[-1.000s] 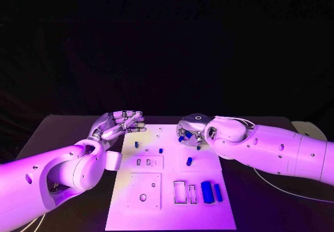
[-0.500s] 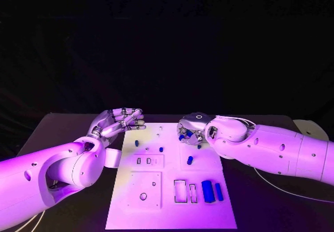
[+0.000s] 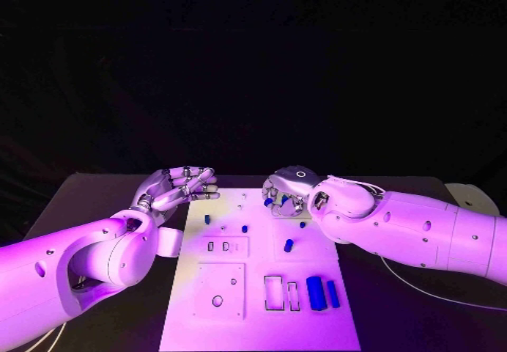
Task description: Assemble the parts on the task board
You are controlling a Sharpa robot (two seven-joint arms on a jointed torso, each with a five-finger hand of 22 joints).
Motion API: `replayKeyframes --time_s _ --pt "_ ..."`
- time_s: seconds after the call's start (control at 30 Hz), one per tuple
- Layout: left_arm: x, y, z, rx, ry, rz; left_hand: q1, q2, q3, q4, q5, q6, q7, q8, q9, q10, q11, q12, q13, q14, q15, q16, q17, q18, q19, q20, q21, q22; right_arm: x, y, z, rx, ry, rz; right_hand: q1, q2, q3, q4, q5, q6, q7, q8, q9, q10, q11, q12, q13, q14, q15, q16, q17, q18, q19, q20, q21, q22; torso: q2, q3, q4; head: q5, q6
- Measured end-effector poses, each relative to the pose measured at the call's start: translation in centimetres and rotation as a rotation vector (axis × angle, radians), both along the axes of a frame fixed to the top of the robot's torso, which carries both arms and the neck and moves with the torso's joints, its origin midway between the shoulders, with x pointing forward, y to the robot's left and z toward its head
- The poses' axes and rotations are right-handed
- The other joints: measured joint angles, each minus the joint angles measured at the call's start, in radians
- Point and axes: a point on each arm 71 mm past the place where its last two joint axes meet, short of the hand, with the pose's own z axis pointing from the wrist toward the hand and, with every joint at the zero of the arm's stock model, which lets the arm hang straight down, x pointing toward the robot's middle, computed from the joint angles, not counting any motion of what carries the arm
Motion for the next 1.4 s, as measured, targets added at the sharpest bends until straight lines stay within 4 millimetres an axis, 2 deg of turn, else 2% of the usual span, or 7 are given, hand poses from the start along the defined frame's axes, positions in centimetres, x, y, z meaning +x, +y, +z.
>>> replayKeyframes --time_s 0.53,0.8,1.4 --pt "0.2 -0.1 0.0 0.001 0.0 -0.001 0.0 0.0 0.0 0.0 0.0 0.0 0.0 0.0 0.0 0.0 0.0 0.0 0.0 0.0 0.0 0.0 0.0 0.0 0.0 0.0 0.0 0.0 2.2 3.2 0.6 0.072 -0.067 -0.023 0.0 0.0 0.0 0.0 -0.005 -0.003 0.0 0.0 0.0 0.003 -0.001 -0.004 -0.001 0.0 0.0 0.004 0.004 0.0 0.0 0.0 0.005 0.0 0.006 -0.0004 0.0036 0.004 0.012" --pt "0.3 -0.2 0.1 0.0 -0.002 -0.002 0.0 0.0 0.0 0.0 0.0 0.0 0.0 0.0 0.0 0.0 0.0 0.0 0.0 0.0 0.0 0.0 0.001 0.0 0.0 0.0 0.0 -0.001 2.6 4.2 0.1 0.082 -0.068 -0.028 0.003 0.002 -0.001 0.0 -0.009 -0.005 -0.001 -0.001 0.0 0.003 0.0 -0.006 0.0 0.0 0.0 0.004 0.004 0.0 0.0 0.0 0.005 0.0 0.007 -0.0004 0.0045 0.011 0.013" --pt "0.4 -0.1 0.2 0.002 -0.002 0.0 0.0 0.0 0.0 0.0 0.0 0.0 0.0 0.0 0.0 0.0 0.0 -0.005 0.0 0.0 0.0 -0.004 0.001 0.0 0.0 0.0 0.0 -0.001 2.9 4.6 -0.5 0.081 -0.049 -0.027 -0.003 0.008 -0.002 -0.001 -0.01 -0.012 0.001 0.0 0.014 0.003 0.0 -0.01 -0.001 0.0 0.0 0.004 0.001 0.001 0.0 0.0 0.005 0.0 0.008 0.0002 0.0031 0.017 0.009"
